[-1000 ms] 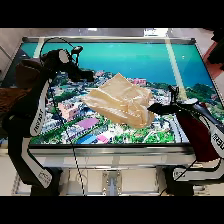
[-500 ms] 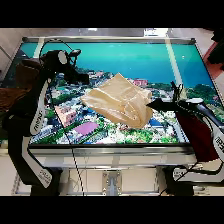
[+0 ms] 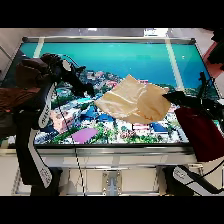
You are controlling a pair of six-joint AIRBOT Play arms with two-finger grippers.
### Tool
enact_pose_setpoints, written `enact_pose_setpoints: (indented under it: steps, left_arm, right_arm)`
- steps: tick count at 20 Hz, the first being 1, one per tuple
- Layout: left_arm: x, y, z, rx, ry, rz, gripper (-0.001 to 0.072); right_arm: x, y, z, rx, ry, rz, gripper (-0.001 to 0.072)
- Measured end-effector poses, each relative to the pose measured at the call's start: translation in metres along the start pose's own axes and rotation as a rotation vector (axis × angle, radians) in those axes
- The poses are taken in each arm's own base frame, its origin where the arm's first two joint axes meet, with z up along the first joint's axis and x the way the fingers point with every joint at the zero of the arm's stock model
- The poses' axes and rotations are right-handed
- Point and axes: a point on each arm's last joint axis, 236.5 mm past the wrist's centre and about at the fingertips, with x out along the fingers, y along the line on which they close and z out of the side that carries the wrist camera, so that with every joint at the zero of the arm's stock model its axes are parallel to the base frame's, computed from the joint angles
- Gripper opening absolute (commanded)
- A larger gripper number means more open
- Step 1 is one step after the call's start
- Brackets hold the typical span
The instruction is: Fold the shirts.
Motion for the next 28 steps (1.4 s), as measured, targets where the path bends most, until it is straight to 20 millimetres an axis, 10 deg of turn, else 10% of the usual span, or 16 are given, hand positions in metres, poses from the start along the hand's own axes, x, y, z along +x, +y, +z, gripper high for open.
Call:
enact_pose_setpoints:
  steps: [12, 13, 15, 16, 20, 24, 28]
  left_arm:
    - [0.046, -0.04, 0.001, 0.195, 0.017, -0.067, 0.0694]
    - [0.048, -0.041, 0.003, 0.203, 0.009, -0.056, 0.0644]
    - [0.053, -0.042, 0.007, 0.216, -0.005, -0.035, 0.0137]
    - [0.055, -0.041, 0.007, 0.221, -0.005, -0.025, 0.0012]
    - [0.049, -0.059, 0.01, 0.244, -0.019, -0.072, 0.0014]
    - [-0.011, -0.084, 0.036, 0.311, -0.159, -0.082, 0.0014]
    - [-0.116, -0.08, 0.042, 0.37, -0.333, 0.022, 0.0014]
  right_arm:
    - [-0.009, 0.016, 0.0, 0.029, -0.005, 0.027, 0.0035]
    - [-0.009, 0.016, 0.0, 0.029, -0.005, 0.027, 0.0034]
    - [-0.009, 0.017, -0.001, 0.03, -0.005, 0.03, 0.0035]
    - [-0.009, 0.017, -0.001, 0.032, -0.004, 0.03, 0.0034]
    - [-0.009, 0.017, -0.001, 0.032, -0.005, 0.032, 0.0034]
    - [-0.01, 0.019, 0.0, 0.031, -0.007, 0.037, 0.0034]
    - [-0.023, 0.032, 0.011, -0.022, -0.039, 0.027, 0.0033]
